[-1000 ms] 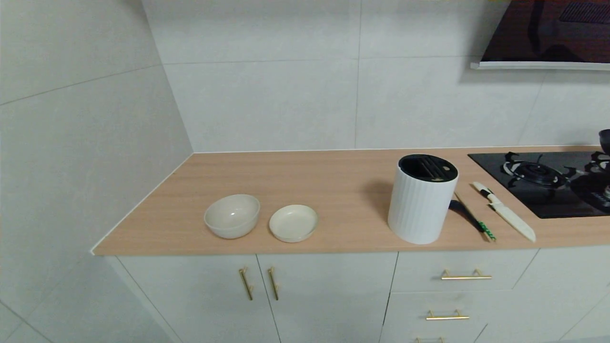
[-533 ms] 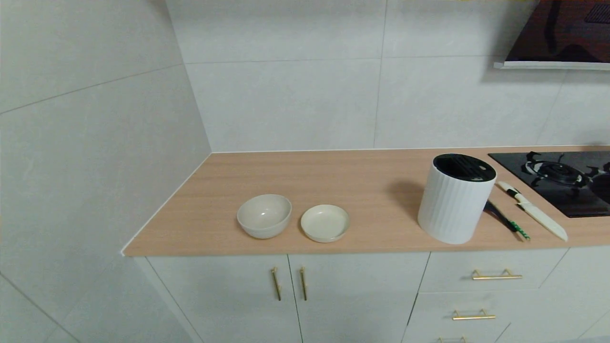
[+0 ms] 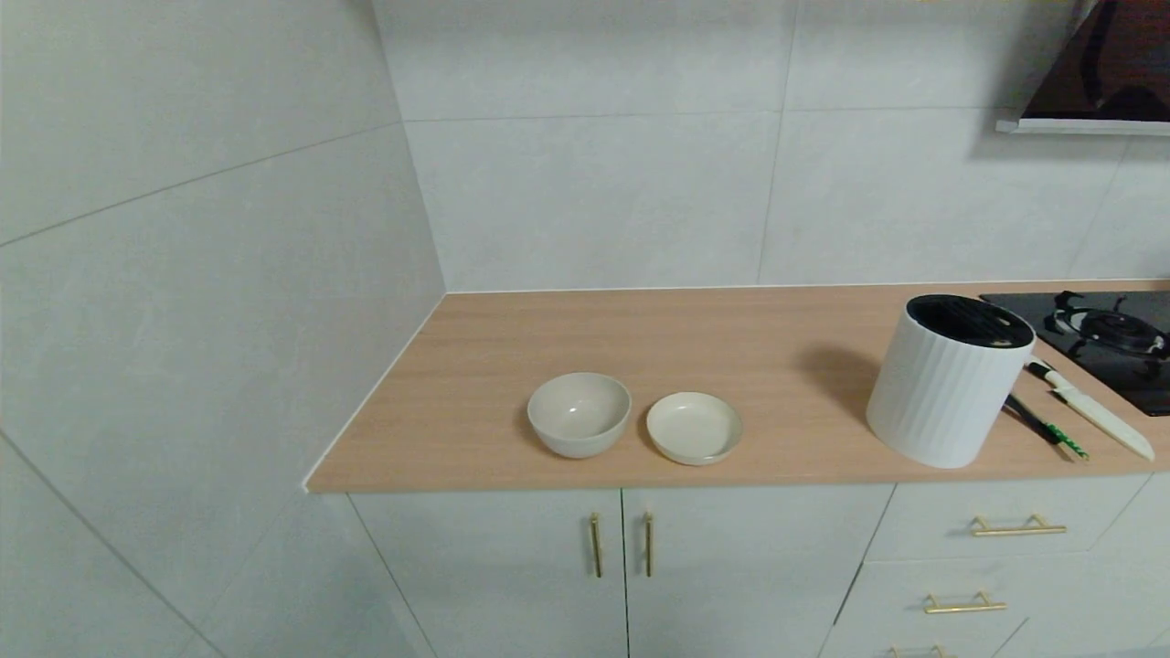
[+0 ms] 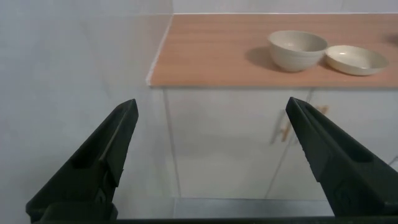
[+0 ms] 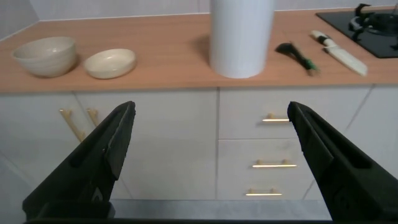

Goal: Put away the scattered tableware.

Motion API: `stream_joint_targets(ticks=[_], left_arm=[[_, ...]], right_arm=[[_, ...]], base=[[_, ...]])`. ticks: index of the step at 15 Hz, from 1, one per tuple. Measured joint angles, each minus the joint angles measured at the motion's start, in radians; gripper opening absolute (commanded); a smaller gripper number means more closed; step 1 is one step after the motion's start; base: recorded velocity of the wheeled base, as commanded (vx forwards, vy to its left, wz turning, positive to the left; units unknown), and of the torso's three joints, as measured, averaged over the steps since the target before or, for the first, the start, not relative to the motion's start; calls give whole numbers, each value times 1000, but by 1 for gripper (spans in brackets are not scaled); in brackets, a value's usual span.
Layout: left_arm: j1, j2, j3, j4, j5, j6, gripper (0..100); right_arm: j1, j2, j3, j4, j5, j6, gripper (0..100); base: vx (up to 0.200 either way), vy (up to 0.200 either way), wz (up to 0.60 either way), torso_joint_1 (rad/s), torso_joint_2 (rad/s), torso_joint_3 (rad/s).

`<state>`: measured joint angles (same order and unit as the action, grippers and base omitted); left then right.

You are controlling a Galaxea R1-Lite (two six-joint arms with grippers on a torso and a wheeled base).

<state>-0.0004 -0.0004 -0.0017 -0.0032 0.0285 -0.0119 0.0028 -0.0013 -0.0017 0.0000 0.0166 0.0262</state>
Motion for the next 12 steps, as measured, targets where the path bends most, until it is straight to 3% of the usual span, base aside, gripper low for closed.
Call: stream_joint_targets(ticks=[12], left_arm=[[0, 0, 0, 0, 0, 1, 100]], right_arm=[[0, 0, 0, 0, 0, 1, 100]], base=[[0, 0, 0, -17, 35, 22]])
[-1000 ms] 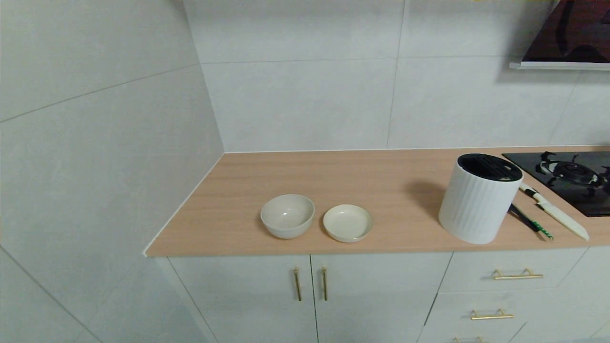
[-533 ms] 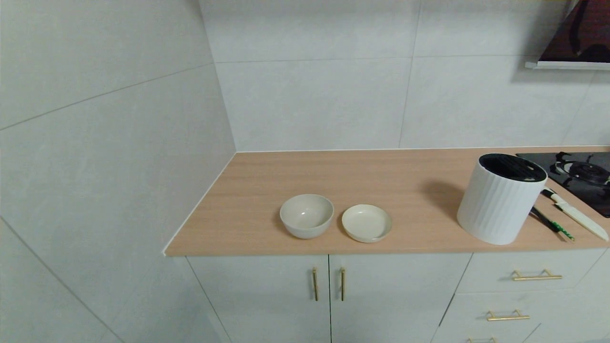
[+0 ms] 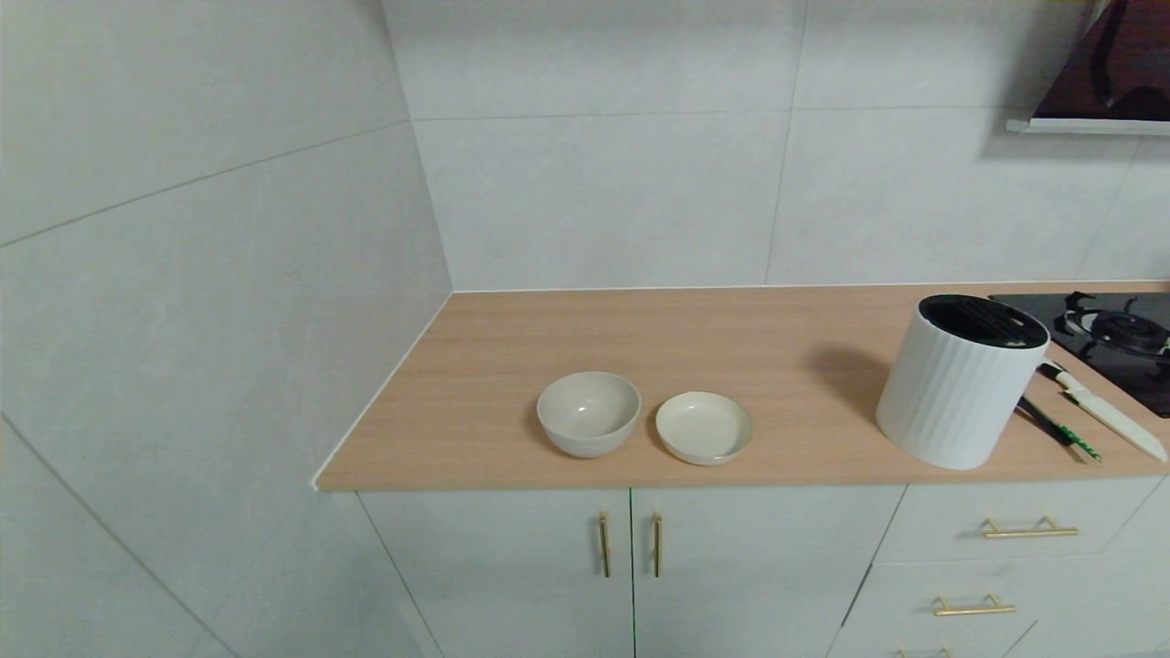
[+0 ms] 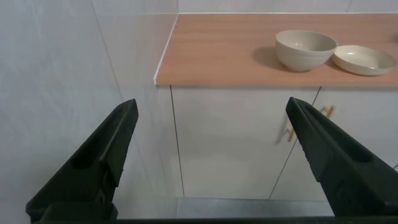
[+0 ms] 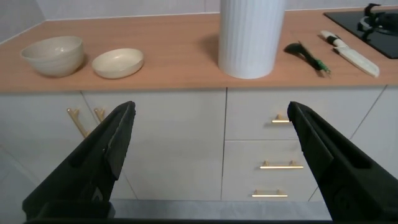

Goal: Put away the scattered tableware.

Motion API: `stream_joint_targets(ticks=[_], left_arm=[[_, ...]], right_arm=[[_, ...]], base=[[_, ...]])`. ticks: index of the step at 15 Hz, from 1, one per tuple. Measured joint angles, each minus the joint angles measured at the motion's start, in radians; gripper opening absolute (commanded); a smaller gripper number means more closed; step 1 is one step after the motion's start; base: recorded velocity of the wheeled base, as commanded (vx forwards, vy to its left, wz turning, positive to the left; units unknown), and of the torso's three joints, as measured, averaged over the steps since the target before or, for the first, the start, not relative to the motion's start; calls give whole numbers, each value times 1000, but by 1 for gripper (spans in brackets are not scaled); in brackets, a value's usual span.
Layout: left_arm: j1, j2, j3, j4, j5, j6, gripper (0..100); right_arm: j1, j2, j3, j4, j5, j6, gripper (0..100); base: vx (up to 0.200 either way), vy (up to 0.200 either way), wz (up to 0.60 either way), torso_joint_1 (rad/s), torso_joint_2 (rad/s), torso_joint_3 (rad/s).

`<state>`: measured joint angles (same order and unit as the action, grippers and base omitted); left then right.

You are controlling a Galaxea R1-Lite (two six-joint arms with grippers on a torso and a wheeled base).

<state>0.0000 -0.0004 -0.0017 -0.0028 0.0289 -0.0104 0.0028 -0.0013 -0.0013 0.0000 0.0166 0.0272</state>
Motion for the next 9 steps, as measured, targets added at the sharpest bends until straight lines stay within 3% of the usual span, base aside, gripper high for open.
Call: stream_joint_targets(ticks=[9], left_arm=[[0, 0, 0, 0, 0, 0, 100]], right_arm=[[-1, 0, 0, 0, 0, 0, 100]], base=[[0, 0, 0, -227, 498, 266]])
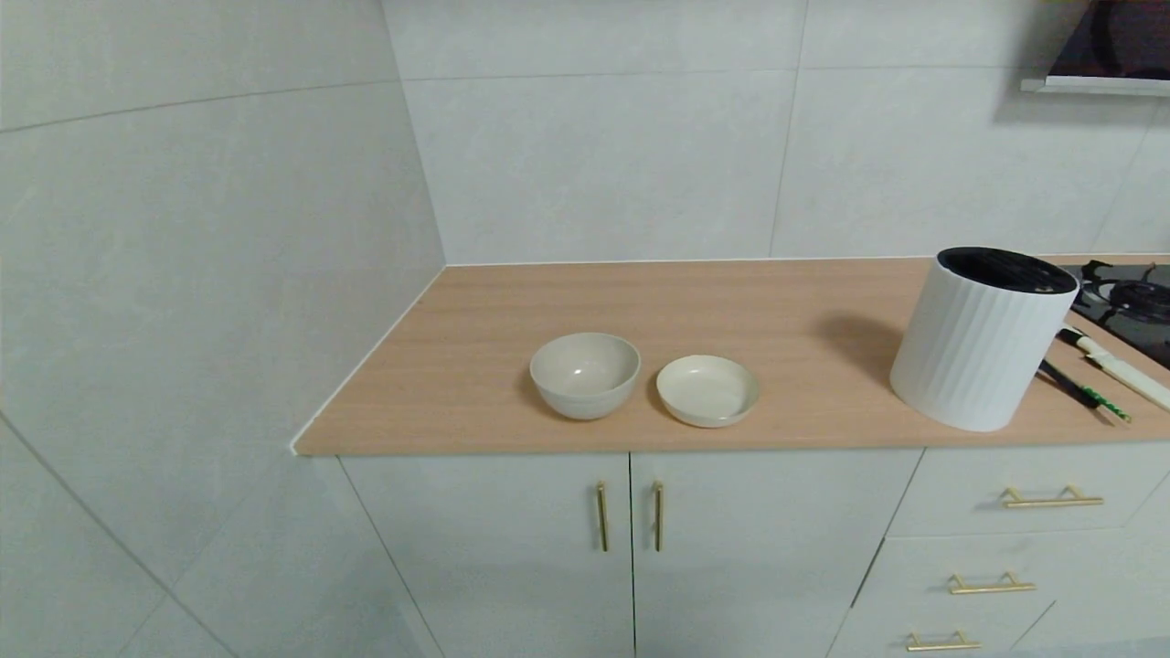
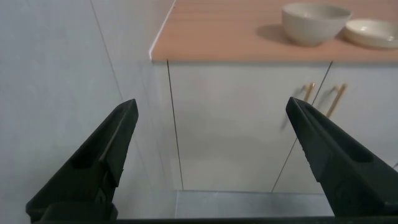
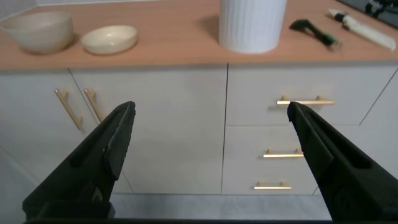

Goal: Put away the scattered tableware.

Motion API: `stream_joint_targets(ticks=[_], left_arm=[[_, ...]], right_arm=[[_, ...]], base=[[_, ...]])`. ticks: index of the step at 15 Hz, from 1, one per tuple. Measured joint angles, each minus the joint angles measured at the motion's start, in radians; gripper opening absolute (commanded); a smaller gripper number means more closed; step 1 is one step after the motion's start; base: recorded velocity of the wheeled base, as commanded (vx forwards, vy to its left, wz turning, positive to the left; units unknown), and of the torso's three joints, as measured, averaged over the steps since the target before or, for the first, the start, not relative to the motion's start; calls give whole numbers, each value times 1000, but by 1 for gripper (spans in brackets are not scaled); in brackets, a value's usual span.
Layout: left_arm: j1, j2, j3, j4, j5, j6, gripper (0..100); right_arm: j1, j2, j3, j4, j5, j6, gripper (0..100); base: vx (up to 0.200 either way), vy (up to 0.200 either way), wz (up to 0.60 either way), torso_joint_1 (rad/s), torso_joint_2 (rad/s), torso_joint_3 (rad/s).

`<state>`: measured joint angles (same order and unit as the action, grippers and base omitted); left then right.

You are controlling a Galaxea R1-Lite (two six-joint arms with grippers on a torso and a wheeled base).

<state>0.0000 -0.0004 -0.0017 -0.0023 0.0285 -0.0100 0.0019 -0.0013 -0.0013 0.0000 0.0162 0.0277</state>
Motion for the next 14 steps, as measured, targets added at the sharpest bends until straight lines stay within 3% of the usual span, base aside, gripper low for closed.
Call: stream_joint_targets(ticks=[14], left_arm=[[0, 0, 0, 0, 0, 0, 100]], right_arm=[[0, 0, 0, 0, 0, 0, 100]], base=[[0, 0, 0, -210, 506, 288]])
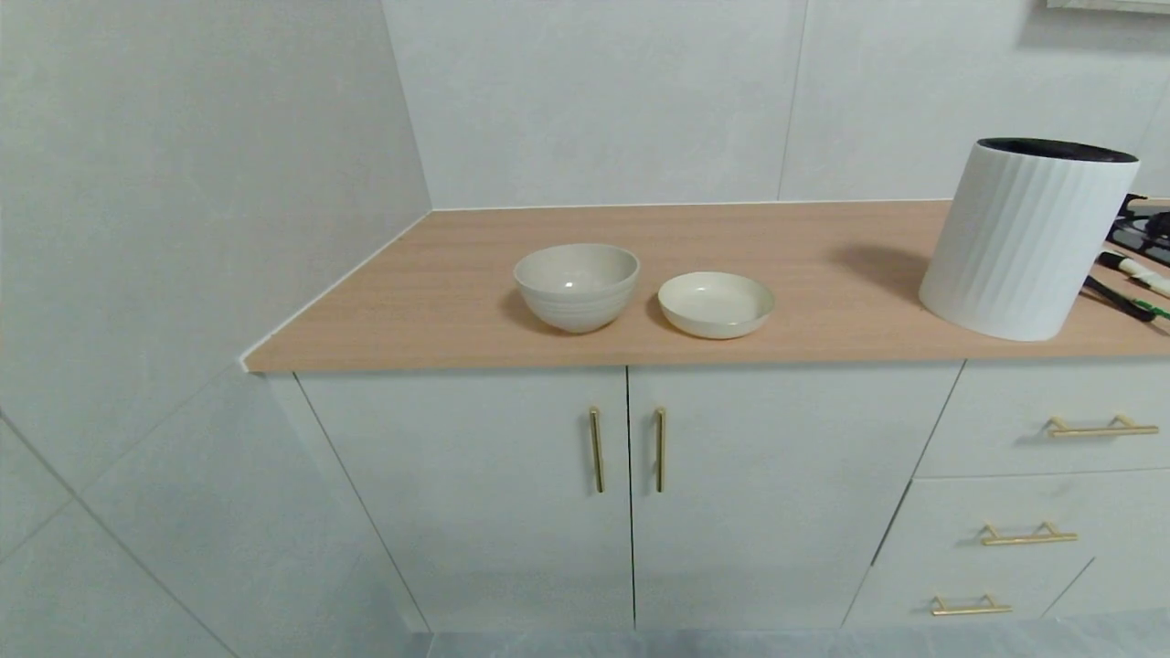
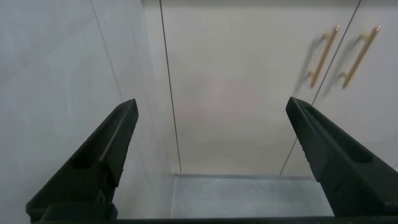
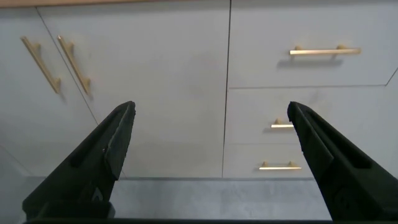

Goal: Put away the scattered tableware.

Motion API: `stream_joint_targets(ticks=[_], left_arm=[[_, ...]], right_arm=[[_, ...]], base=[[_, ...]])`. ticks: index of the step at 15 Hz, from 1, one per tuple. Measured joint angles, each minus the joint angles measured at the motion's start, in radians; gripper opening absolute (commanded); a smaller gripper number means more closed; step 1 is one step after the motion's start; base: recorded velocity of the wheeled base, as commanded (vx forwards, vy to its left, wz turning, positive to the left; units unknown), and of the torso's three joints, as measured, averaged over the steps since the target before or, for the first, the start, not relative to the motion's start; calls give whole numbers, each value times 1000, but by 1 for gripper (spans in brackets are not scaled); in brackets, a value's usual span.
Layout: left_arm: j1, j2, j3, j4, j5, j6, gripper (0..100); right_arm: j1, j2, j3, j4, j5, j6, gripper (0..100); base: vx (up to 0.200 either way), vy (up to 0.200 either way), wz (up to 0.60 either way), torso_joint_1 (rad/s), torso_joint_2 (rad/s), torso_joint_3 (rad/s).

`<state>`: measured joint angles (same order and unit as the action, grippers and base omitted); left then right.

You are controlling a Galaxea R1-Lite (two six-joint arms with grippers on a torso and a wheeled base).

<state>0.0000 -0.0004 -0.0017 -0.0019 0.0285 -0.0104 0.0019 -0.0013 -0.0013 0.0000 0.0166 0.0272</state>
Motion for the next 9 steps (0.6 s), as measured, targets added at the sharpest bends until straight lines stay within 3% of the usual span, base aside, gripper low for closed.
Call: stream_joint_targets(ticks=[9], left_arm=[[0, 0, 0, 0, 0, 0, 100]], right_arm=[[1, 0, 0, 0, 0, 0, 100]], base=[[0, 0, 0, -146, 456, 314]])
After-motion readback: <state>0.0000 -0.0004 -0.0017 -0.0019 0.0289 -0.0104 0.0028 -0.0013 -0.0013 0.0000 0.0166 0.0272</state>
